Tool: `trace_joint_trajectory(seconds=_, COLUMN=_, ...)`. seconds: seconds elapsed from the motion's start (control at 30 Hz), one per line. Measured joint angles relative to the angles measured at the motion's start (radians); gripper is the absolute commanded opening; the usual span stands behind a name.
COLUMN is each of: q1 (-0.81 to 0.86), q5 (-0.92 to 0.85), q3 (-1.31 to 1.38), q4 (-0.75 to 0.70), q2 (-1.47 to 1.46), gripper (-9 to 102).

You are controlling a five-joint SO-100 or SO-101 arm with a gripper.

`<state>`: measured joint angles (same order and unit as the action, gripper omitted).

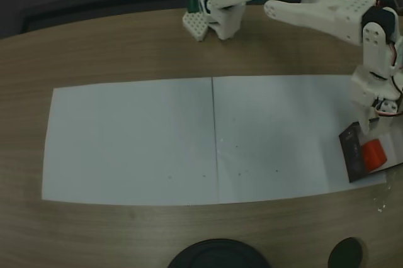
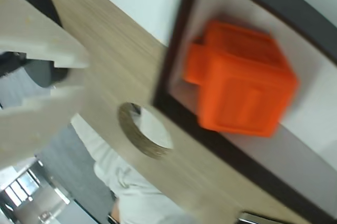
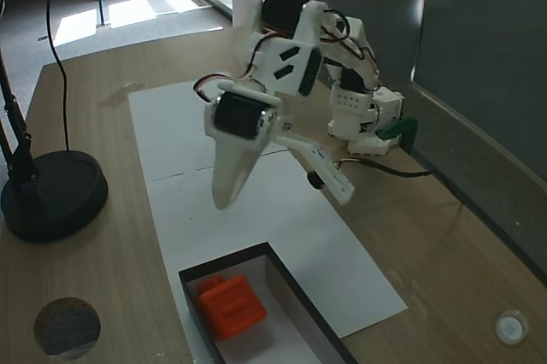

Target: Grab a orange square and put it in the box.

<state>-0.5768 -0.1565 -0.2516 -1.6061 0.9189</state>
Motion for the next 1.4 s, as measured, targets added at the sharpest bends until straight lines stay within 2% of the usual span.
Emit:
trace_joint_trajectory(seconds=0.13, q1=0.193, q5=0.058, q3=0.083, q4=-0.118, q2=0.179, gripper=0)
trace_joint_trajectory(seconds=0.33, q1=0.551, q5=0.158, q3=0.098, q4=-0.129, q2=0.640, gripper=0)
trace_joint_trajectory(seconds=0.43, q1=0.634, q5=0.166, q3=-0.025, q4=-0.132, q2=0.900, gripper=0)
trace_joint_trajectory(seconds=0.7, q1=0.660, q5=0.167, q3=-0.749, q4=-0.109, q2=1.661, gripper=0)
trace_joint_trajectory(seconds=0.97, q1=0.663, q5=0.167, q3=-1.434, q4=0.092, q2=2.235, gripper=0)
trace_joint_trajectory(seconds=1.1, q1=0.663, q5=0.167, q3=-1.615, q4=0.183, q2=2.356, gripper=0)
trace_joint_trajectory(seconds=1.4, q1=0.663, q5=0.167, q3=-1.821, q4=0.314, q2=2.376, gripper=0)
